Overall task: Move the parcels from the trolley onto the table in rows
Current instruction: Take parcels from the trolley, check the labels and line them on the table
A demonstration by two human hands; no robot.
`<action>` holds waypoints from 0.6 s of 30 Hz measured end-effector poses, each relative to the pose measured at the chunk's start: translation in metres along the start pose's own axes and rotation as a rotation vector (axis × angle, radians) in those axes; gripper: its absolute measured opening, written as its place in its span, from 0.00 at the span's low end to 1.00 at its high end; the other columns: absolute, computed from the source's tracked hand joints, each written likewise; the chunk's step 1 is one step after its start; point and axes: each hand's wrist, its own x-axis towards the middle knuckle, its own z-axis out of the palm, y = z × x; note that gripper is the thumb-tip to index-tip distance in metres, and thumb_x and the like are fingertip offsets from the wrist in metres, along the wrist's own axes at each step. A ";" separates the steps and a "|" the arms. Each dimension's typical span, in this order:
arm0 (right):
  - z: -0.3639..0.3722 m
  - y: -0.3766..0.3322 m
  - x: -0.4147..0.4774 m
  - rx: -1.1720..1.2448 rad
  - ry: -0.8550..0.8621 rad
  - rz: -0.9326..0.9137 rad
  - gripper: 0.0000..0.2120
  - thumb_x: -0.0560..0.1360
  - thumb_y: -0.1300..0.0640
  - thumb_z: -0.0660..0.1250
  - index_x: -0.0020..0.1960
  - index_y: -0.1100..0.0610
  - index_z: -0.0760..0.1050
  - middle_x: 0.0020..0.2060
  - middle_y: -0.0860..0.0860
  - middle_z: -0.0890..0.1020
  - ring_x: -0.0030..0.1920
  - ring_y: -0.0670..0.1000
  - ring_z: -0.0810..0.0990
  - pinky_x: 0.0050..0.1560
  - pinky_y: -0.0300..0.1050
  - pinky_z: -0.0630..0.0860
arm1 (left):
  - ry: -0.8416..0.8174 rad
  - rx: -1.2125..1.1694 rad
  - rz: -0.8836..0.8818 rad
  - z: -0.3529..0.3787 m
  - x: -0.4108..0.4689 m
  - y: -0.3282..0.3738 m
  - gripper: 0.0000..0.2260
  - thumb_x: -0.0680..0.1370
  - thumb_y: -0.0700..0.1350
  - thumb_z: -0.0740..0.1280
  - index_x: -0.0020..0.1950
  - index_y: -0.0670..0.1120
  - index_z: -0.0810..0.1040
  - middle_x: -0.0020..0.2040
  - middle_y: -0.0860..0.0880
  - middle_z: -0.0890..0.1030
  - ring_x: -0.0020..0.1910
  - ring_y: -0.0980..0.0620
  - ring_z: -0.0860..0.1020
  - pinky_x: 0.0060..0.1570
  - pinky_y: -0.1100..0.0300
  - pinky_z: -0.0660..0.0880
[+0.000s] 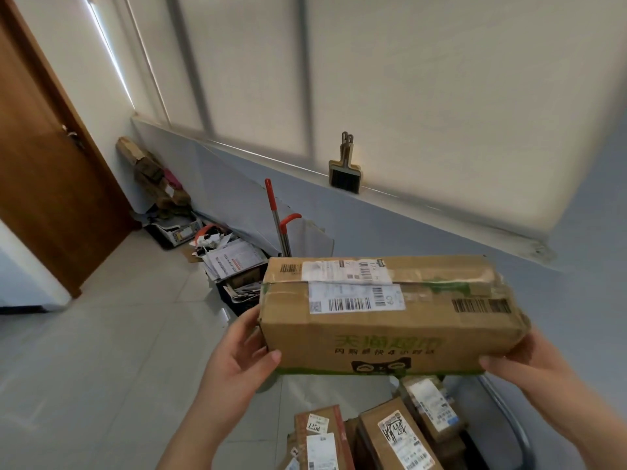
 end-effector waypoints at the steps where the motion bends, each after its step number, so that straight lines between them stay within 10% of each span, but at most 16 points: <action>1: 0.001 -0.001 0.000 -0.041 0.007 -0.017 0.33 0.61 0.73 0.68 0.61 0.49 0.73 0.51 0.48 0.83 0.51 0.46 0.82 0.45 0.37 0.79 | 0.000 0.003 0.006 0.002 0.001 0.000 0.25 0.70 0.28 0.67 0.60 0.53 0.74 0.56 0.53 0.82 0.54 0.56 0.80 0.44 0.66 0.77; 9: -0.001 0.005 0.003 -0.158 0.061 -0.065 0.39 0.66 0.80 0.65 0.57 0.38 0.73 0.50 0.46 0.83 0.49 0.44 0.82 0.44 0.36 0.79 | 0.005 -0.035 0.034 0.014 0.004 -0.006 0.25 0.70 0.22 0.64 0.55 0.49 0.76 0.52 0.47 0.82 0.48 0.52 0.82 0.41 0.64 0.78; 18: -0.024 0.010 -0.034 -0.188 0.115 0.039 0.34 0.68 0.79 0.64 0.61 0.45 0.68 0.51 0.45 0.83 0.51 0.42 0.81 0.46 0.34 0.78 | -0.111 -0.230 -0.269 0.033 0.030 -0.025 0.16 0.69 0.47 0.68 0.55 0.44 0.76 0.51 0.42 0.82 0.48 0.45 0.81 0.40 0.52 0.80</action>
